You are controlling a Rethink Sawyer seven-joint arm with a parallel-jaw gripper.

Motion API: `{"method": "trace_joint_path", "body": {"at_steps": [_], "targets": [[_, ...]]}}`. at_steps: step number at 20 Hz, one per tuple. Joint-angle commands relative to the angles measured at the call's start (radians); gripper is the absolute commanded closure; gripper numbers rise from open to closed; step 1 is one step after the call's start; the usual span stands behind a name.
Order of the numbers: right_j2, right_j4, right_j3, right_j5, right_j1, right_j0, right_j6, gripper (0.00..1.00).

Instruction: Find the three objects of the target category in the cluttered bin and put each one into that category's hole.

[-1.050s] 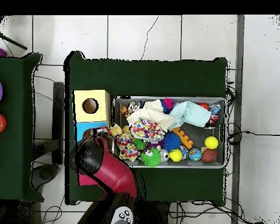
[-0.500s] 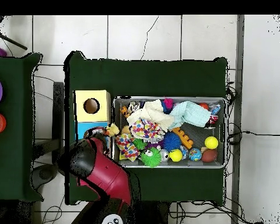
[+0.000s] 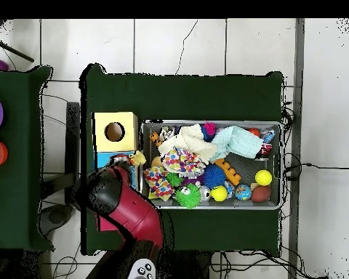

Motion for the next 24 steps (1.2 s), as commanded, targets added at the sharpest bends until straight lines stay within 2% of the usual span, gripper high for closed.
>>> {"method": "trace_joint_path", "body": {"at_steps": [1, 5, 9, 15, 19, 24], "targets": [[0.171, 0.067, -0.081, -0.072, 0.136, -0.07, 0.245, 1.0], [0.214, 0.067, -0.091, -0.133, 0.168, -0.094, 0.25, 1.0], [0.163, 0.093, -0.109, -0.123, 0.193, -0.046, 0.282, 1.0], [0.099, 0.123, -0.103, -0.069, 0.179, 0.013, 0.306, 1.0], [-0.031, 0.079, -0.122, 0.074, 0.158, 0.071, 0.318, 1.0], [-0.233, -0.058, -0.122, 0.316, 0.018, 0.111, 0.305, 1.0]]}}
